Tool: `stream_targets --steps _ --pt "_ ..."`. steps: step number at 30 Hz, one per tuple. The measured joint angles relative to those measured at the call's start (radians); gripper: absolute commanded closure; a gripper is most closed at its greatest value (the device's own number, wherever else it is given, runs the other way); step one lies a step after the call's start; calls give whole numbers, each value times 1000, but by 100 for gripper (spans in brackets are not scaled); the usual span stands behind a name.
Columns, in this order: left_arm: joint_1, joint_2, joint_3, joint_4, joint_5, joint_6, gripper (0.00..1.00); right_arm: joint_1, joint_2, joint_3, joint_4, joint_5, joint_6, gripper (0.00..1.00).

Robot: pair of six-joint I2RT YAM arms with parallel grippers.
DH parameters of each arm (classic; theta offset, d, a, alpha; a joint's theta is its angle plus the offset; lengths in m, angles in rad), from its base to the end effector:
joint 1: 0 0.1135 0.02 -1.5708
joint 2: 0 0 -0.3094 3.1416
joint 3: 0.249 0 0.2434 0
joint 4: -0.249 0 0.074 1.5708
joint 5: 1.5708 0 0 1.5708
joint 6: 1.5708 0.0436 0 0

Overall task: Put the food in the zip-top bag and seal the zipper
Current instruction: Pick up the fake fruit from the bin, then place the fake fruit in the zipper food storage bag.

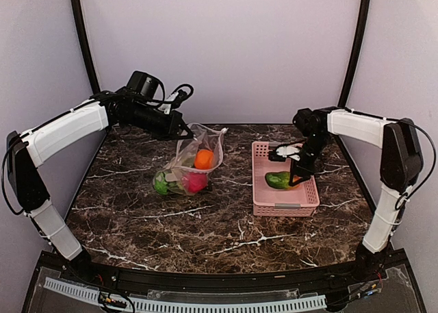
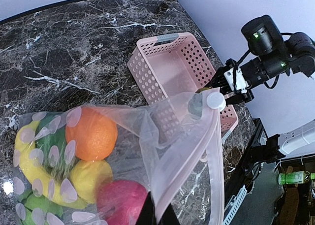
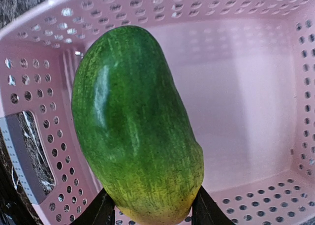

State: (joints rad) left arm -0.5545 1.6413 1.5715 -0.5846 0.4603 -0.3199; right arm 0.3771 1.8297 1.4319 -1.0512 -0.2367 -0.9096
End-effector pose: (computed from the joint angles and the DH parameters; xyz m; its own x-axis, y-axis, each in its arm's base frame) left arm 0.3052 -0.2118 0.3967 -0.7338 0.1231 -0.6681 0.5695 0.6477 -0.5062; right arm 0.3254 0.1399 0.2610 -0.2633 -0.9295 -0.2583 -0.9644 0.2601 0.0470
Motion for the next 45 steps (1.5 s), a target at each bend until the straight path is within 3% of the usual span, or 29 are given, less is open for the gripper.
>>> stream_targets --steps 7,15,23,30,35,40,45 --pt "0 0 0 0 -2 -2 99 31 -30 238 -79 -121 30 69" --pt "0 0 0 0 -1 -8 99 185 -98 383 -131 -246 77 68" --pt "0 0 0 7 7 -25 99 338 -24 566 -152 -272 210 67" --pt "0 0 0 12 13 -34 99 391 53 651 -147 -277 327 67" --pt "0 0 0 15 13 -40 99 393 52 646 -43 -350 375 63" --pt "0 0 1 14 14 -43 99 393 -6 470 179 -428 390 60" --pt "0 0 24 6 12 -43 99 393 19 450 320 -473 425 38"
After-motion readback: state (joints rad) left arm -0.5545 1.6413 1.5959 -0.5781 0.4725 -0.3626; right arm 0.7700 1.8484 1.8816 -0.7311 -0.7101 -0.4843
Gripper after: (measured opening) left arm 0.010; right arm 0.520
